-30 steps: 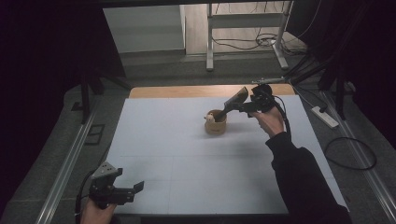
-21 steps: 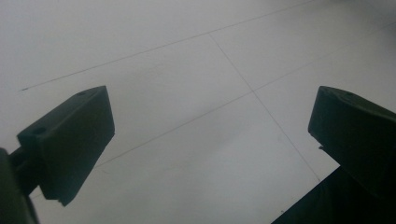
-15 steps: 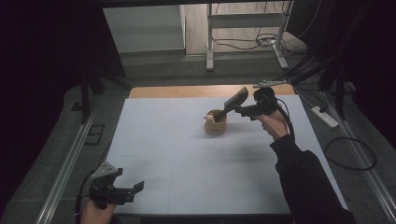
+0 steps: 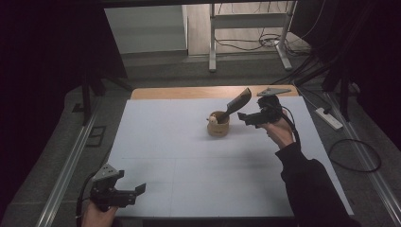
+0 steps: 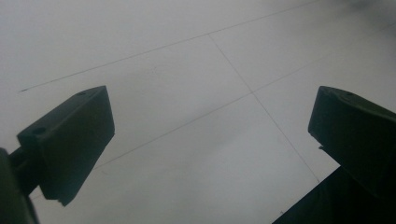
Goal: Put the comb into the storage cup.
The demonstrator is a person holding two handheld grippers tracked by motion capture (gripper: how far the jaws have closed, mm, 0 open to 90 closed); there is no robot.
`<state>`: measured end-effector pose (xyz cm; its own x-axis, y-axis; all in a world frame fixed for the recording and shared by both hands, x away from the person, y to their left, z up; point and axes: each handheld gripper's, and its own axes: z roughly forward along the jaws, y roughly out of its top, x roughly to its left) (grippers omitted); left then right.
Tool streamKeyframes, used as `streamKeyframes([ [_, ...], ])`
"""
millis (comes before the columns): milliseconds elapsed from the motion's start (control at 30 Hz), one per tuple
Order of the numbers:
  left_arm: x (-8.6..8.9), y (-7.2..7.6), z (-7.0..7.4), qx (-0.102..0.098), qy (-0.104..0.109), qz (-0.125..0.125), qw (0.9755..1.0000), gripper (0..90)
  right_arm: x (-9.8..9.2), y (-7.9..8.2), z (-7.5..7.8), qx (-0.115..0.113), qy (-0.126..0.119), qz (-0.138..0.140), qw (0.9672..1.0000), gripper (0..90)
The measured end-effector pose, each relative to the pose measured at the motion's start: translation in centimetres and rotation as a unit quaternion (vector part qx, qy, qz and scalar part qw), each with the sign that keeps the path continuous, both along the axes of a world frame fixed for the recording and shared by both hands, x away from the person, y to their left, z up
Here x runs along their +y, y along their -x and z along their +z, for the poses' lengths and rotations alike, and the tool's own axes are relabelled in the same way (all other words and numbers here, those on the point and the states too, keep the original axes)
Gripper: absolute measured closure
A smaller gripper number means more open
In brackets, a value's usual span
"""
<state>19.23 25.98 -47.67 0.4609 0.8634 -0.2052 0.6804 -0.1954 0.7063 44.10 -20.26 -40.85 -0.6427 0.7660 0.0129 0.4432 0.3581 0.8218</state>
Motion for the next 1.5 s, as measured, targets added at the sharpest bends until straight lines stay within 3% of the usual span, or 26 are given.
streamKeyframes([
  [500,0.0,0.0,0.0,-0.001,0.0,-0.003,1.0,1.0,0.3,1.1,-1.0,0.003,0.006,0.005,1.0,0.0],
  [733,-0.1,0.1,0.0,-0.003,-0.005,-0.008,0.9999,0.9,0.8,1.6,-1.7,0.004,0.021,0.013,0.9997,0.0],
  [1067,0.0,0.1,0.0,-0.002,-0.001,-0.01,0.9999,0.9,0.5,2.3,-1.3,0.01,0.008,0.018,0.9998,0.0],
  [1500,0.1,0.1,0.0,-0.003,0.002,-0.01,0.9999,0.9,0.0,3.1,-1.8,0.019,0.018,0.018,0.9995,0.0],
])
